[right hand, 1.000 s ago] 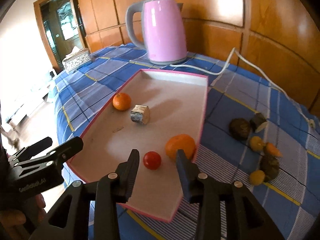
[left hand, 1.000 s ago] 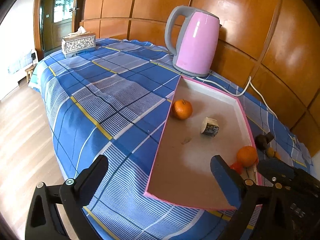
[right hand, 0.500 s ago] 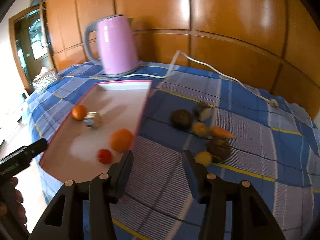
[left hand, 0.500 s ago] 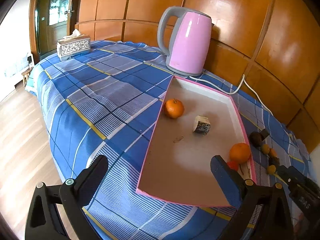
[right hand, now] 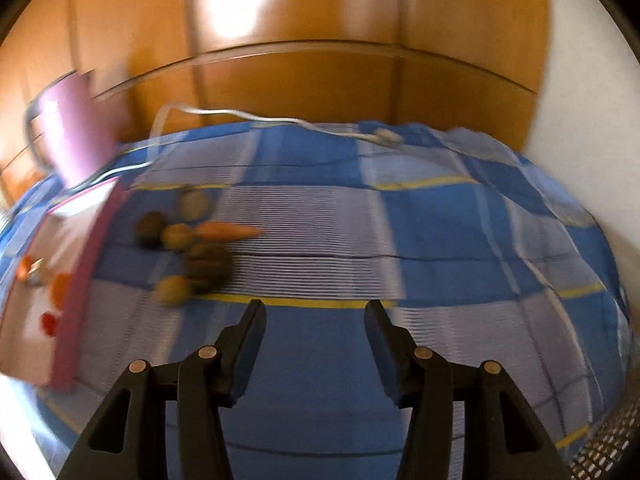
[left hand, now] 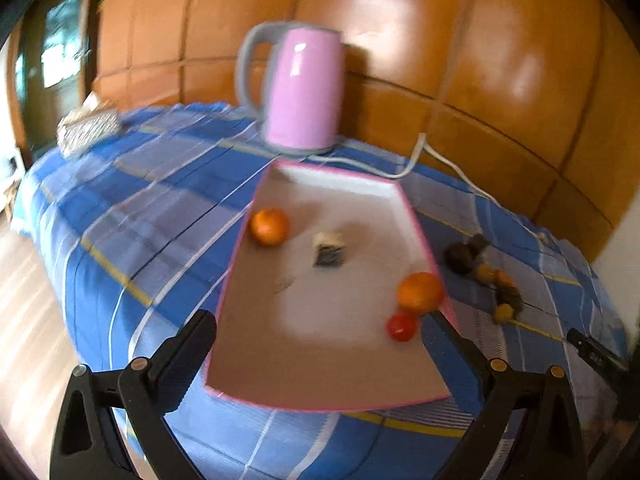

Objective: Organize fruits
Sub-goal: 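Reach the left gripper to the carrot and grasp it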

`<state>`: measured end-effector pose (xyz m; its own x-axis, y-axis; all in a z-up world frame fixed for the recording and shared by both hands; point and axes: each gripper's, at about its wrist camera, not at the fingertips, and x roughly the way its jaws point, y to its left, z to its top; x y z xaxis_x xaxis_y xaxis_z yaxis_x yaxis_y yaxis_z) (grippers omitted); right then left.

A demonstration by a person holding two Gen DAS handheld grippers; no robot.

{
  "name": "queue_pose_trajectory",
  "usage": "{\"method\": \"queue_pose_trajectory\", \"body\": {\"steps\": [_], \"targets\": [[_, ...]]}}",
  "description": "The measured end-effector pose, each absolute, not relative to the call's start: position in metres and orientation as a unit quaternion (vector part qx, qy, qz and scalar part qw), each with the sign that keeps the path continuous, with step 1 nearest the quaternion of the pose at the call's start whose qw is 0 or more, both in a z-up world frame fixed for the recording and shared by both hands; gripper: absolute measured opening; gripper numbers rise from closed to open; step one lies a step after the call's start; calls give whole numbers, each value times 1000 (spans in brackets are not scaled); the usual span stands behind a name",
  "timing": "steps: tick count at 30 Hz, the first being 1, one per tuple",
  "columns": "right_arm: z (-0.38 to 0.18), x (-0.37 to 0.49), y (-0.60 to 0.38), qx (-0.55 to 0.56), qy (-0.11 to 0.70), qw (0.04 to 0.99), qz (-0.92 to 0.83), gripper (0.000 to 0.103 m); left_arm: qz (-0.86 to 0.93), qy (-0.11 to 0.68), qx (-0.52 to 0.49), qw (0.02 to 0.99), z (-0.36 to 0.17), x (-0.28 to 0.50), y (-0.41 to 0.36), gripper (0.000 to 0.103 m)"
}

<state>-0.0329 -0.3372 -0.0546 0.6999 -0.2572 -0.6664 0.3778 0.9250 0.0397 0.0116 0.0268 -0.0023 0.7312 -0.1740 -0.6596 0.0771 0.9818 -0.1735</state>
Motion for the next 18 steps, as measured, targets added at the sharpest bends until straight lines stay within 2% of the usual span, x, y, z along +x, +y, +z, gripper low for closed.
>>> {"method": "queue_pose_trajectory", "body": {"steps": [5, 14, 17, 18], "targets": [[-67, -42, -372, 91, 345, 901, -246, 52, -127, 349, -42, 928, 14, 22, -1, 103], [-89, -53, -407, 124, 356, 883, -279, 52, -163, 388, 14, 907, 26, 62, -52, 102], [-92, -55, -408, 128, 356, 883, -277, 52, -195, 393, 39, 898, 31, 74, -75, 89], [-93, -55, -408, 129, 355, 884, -276, 52, -211, 399, 47, 891, 32, 79, -85, 81]]}}
